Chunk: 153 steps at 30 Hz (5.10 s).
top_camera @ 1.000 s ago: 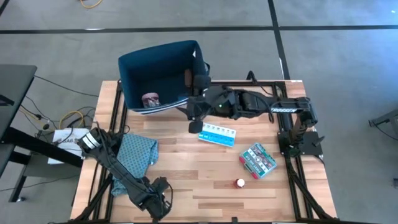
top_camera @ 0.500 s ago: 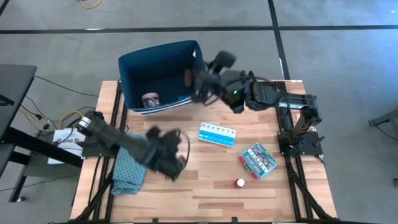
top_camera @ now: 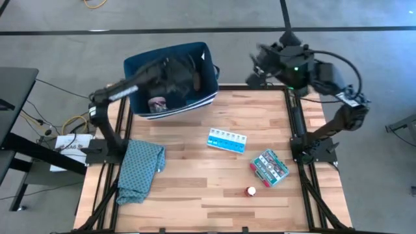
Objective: Pick & place medical supplies in basket/bin
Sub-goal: Put the white rolled gauze into the blue bin, then put the red pill bottle into the blue bin
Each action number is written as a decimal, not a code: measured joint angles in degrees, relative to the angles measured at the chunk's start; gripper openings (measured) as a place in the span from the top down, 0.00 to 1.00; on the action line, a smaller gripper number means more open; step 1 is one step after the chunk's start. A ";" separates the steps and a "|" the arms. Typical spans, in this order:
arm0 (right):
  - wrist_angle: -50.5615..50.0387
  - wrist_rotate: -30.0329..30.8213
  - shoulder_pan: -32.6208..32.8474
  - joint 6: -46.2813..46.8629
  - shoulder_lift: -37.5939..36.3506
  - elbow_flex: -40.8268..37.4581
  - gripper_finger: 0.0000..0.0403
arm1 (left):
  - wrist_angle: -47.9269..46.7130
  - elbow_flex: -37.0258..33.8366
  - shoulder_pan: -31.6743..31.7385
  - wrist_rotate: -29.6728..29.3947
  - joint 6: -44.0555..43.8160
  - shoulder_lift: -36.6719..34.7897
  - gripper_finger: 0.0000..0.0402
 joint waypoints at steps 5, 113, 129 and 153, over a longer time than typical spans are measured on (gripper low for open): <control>-13.21 -22.89 -2.53 11.12 -1.64 -0.41 0.62 | 2.09 0.00 9.94 8.51 6.92 3.60 0.84; 49.01 -3.93 60.89 53.61 2.69 -77.66 0.54 | -0.02 14.06 -56.51 -17.26 -10.54 4.46 0.57; 58.48 -0.63 59.36 46.34 2.64 -77.66 0.68 | 1.19 -26.49 -63.08 -23.20 -62.92 4.67 0.57; 83.18 -39.45 -0.25 1.23 0.14 -54.15 0.68 | 22.54 -52.54 -52.11 -17.72 -69.13 4.54 0.57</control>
